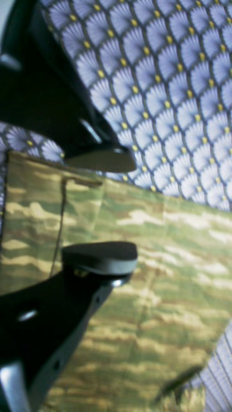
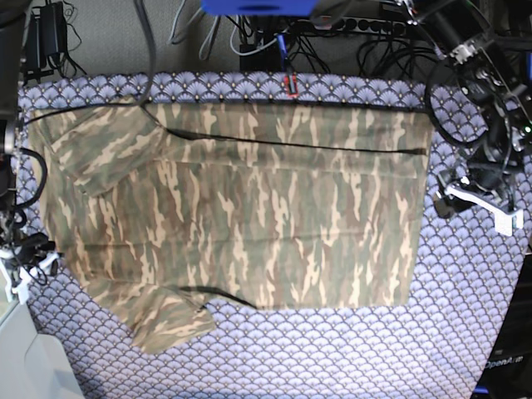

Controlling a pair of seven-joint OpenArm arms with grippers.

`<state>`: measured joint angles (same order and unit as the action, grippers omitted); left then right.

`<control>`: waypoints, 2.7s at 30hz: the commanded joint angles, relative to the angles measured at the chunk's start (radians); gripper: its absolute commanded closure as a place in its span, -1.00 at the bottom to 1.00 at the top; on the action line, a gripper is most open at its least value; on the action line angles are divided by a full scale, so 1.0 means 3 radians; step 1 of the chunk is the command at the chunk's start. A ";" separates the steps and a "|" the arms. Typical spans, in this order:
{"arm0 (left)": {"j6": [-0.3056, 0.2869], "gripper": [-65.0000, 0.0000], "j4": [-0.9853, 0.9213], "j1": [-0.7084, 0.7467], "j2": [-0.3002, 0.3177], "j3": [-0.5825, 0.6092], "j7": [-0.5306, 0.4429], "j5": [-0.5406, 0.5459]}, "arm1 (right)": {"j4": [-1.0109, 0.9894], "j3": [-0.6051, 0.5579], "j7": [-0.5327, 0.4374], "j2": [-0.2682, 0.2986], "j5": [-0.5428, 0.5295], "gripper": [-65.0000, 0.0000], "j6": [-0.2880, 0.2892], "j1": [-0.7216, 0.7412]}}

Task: Fold the T-shirt properly
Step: 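Grasp the shirt's side edges near the hem with both grippers, then lift the hem edge and fold it toward the collar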

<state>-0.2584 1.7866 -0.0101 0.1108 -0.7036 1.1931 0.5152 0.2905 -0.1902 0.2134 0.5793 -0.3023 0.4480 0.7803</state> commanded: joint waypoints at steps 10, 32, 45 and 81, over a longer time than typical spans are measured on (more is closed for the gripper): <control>0.0010 -0.05 0.0067 0.0113 0.0073 -0.0015 -0.0077 0.0208 | 0.0057 0.0023 -0.0131 0.0031 -0.0033 0.09 -0.0003 -0.0190; 0.0015 -0.05 0.0046 0.0093 0.0083 0.0006 -0.0077 0.0198 | 0.0062 0.0018 -0.0213 -0.0082 -0.0033 1.00 0.0289 -0.0404; 0.0015 -0.06 -0.0961 -0.0721 0.0226 0.0762 -0.0629 -0.0549 | 0.0154 0.0012 -0.0208 -0.0077 -0.0033 1.00 0.0320 -0.0491; 0.0424 -0.06 -0.4674 -0.2286 0.0272 0.1218 -0.3575 -0.1623 | 0.0390 0.0012 -0.0203 -0.0102 -0.0028 1.00 0.0320 -0.0691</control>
<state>-0.1265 0.3672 -0.6598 0.1829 -0.3374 0.1429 0.0227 0.4042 -0.1860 0.1143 0.5453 -0.3218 0.5274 0.5591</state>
